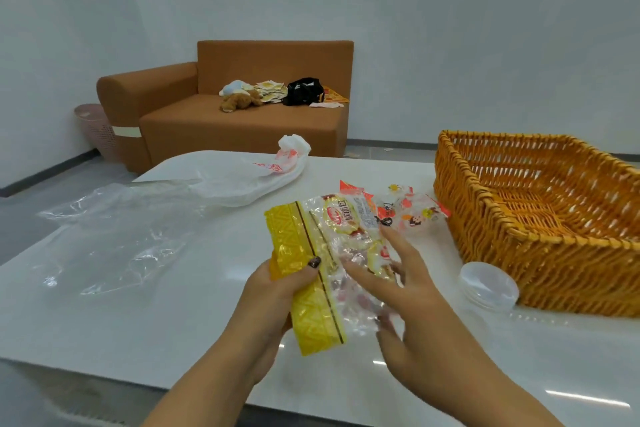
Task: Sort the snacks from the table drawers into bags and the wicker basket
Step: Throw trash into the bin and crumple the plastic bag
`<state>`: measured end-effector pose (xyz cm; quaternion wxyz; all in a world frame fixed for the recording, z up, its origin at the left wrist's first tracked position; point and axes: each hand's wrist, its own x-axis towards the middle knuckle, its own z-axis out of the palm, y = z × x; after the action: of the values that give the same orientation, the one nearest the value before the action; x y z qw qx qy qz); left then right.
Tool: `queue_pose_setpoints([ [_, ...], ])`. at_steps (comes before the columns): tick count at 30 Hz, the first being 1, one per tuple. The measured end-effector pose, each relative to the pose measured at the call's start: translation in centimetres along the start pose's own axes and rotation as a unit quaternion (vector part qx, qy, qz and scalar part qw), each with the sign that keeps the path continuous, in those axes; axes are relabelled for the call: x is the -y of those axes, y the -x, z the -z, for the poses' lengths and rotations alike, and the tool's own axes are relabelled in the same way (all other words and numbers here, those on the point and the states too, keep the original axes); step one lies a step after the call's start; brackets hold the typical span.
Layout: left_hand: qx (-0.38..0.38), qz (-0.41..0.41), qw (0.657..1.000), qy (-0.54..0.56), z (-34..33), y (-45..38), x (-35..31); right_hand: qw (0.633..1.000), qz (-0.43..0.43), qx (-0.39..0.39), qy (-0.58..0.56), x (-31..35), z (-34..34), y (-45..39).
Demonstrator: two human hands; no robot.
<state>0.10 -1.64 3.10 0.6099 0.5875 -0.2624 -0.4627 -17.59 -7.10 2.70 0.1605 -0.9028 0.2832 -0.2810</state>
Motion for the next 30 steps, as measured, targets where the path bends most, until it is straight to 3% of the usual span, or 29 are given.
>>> queue_pose_setpoints([
  [2, 0.002, -0.006, 1.0, 0.025, 0.5, -0.4, -0.3, 0.969, -0.092, 0.079, -0.213, 0.5, 1.5, 0.3],
  [4, 0.022, -0.018, 0.999, 0.036, 0.8, -0.6, -0.9, 0.923, -0.161, 0.032, -0.348, 0.3, 2.6, -0.2],
  [7, 0.079, -0.021, 0.997, 0.014, 1.1, -0.9, -1.2, 0.855, -0.253, -0.068, -0.448, -0.7, 3.2, -1.3],
  [10, 0.112, -0.019, 0.991, -0.071, 1.0, -0.8, -1.1, 0.794, -0.284, -0.042, -0.536, -1.1, 3.2, -1.9],
  [13, 0.086, -0.031, 0.985, -0.143, 0.5, -0.8, -0.8, 0.817, -0.27, -0.046, -0.508, -0.8, 2.6, -1.9],
  [14, 0.064, -0.037, 0.983, -0.167, 0.3, -0.9, -0.6, 0.832, -0.259, -0.085, -0.484, -0.7, 2.3, -1.9],
  [16, 0.011, -0.039, 0.977, -0.21, 0.3, -1.0, 0.0, 0.899, -0.175, -0.194, -0.353, -0.6, 1.9, -1.7],
  [18, 0.023, 0.018, 0.99, -0.136, 0.5, -1.1, 0.0, 0.948, -0.037, -0.262, -0.175, -1.2, 1.3, -1.4],
  [20, 0.125, 0.092, 0.987, 0.038, 0.7, -1.0, -0.2, 0.957, 0.065, -0.275, -0.059, -1.8, 0.2, -1.0],
  [22, 0.21, 0.097, 0.964, 0.135, 0.5, -0.4, -0.8, 0.958, 0.121, -0.257, 0.022, -1.9, -1.2, -0.9],
  [24, 0.218, 0.068, 0.963, 0.141, 0.4, -0.4, -0.7, 0.965, 0.159, -0.196, 0.077, -2.0, -2.4, -0.8],
  [26, 0.141, 0.031, 0.987, 0.072, 0.2, -0.7, 0.0, 0.981, 0.156, -0.072, 0.092, -2.2, -3.1, -0.5],
  [28, 0.051, 0.02, 0.998, 0.04, -0.1, -0.9, 0.2, 0.993, 0.112, 0.047, 0.007, -2.3, -2.6, 0.1],
  [30, -0.005, 0.011, 0.999, 0.041, -0.2, -1.0, 0.3, 0.993, 0.057, 0.023, -0.098, -1.5, -1.8, 0.2],
])
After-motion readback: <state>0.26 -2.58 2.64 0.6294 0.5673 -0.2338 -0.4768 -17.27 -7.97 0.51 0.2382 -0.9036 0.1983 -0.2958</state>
